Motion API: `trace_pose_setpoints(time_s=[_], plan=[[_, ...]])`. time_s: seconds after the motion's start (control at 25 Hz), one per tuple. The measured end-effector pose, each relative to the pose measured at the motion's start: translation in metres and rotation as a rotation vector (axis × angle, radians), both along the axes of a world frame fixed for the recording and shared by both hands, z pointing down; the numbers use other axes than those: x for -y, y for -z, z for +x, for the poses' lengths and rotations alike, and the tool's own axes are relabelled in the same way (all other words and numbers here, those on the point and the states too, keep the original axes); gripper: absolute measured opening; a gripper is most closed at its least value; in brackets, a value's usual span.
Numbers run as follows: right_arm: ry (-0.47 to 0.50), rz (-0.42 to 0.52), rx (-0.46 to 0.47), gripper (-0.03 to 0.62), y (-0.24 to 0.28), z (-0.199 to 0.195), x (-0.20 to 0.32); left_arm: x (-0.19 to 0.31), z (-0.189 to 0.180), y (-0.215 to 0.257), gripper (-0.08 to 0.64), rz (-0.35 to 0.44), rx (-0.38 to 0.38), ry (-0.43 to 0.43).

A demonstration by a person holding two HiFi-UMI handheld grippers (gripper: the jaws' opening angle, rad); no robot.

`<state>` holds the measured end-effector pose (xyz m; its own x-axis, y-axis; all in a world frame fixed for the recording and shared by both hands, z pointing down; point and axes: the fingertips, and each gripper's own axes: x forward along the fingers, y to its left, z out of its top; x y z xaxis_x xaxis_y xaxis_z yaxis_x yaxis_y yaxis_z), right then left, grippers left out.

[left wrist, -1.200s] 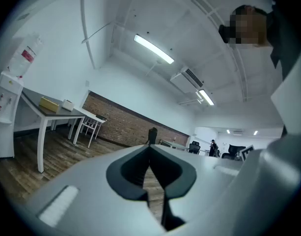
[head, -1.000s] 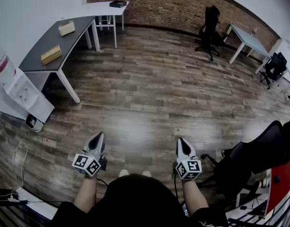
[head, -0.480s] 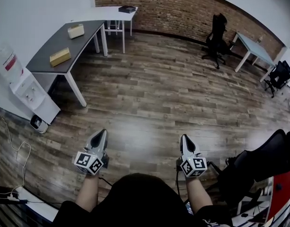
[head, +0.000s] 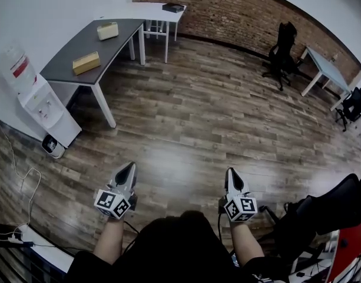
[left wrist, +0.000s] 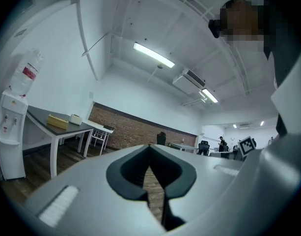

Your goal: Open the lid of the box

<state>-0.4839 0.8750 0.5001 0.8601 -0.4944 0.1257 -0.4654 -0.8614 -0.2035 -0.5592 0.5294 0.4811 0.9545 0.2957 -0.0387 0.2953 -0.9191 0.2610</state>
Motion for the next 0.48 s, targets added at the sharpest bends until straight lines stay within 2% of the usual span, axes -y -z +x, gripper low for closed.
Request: trace_pose_setpoints(time_s=[0.2,0.36,0.48], plan=[[0.053,-0.03,0.028,0.003,-0.013,0.015,0.022,0.017,0.014,-0.011,0.0,0.0,0.027,0.04],[0.079,-0.028,0.008,0.003,-0.013,0.058,0.028,0.027,0.044,-0.014,0.0,-0.004,0.024,0.088],[0.085,-0.01,-0.006,0.003,-0.008,0.096,0.025,0.027,0.074,-0.007,0.0,-0.042,0.015,0.121]])
